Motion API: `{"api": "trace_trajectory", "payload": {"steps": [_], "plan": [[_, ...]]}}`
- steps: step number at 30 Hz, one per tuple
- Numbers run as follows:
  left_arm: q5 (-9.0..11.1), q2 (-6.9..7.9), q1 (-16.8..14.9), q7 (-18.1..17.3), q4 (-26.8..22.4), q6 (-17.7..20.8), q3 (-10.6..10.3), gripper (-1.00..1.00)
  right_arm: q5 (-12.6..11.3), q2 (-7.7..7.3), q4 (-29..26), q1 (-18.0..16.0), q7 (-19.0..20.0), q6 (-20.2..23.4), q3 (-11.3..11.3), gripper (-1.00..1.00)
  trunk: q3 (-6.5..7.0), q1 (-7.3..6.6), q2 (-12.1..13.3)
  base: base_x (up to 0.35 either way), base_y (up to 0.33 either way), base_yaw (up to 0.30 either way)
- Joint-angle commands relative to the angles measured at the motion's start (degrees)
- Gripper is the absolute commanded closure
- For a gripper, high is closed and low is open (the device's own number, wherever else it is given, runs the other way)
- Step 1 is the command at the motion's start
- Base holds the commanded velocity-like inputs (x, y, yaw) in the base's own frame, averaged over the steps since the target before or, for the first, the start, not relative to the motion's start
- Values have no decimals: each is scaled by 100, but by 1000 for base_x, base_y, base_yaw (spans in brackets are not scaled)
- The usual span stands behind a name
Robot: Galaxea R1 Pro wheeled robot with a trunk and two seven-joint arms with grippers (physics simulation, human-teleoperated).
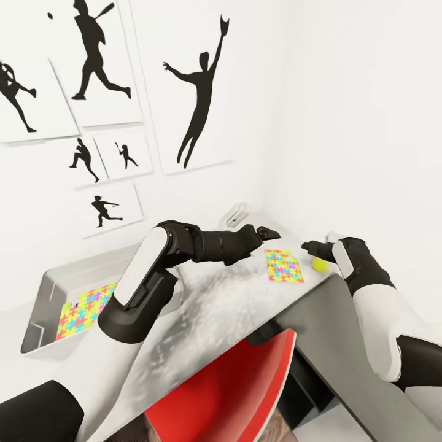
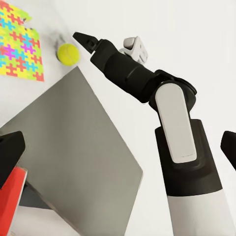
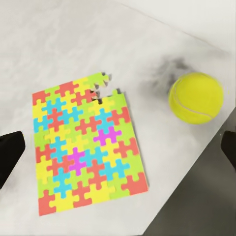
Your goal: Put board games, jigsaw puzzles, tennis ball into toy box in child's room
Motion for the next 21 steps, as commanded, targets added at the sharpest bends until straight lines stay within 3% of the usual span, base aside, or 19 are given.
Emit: {"api": "trace_trajectory", "payload": {"steps": [1, 13, 17, 21], "plan": [[43, -6, -7, 53, -1, 10, 4, -100, -62, -1, -10, -3, -46, 24, 0, -100, -8, 2, -7, 0, -98, 252], [43, -1, -7, 53, 6, 10, 4, -100, -54, -1, -14, 1, -49, 18, 1, -100, -9, 2, -7, 0, -218, 272], [43, -1, -7, 53, 7, 10, 4, -100, -53, -9, -30, 37, -38, -49, 6, -100, -9, 2, -7, 0, -67, 94], [64, 96, 90, -50, 61, -115, 118, -100, -42, -9, -108, 106, -11, -113, -49, -100, -9, 2, -7, 0, 0, 0]]}}
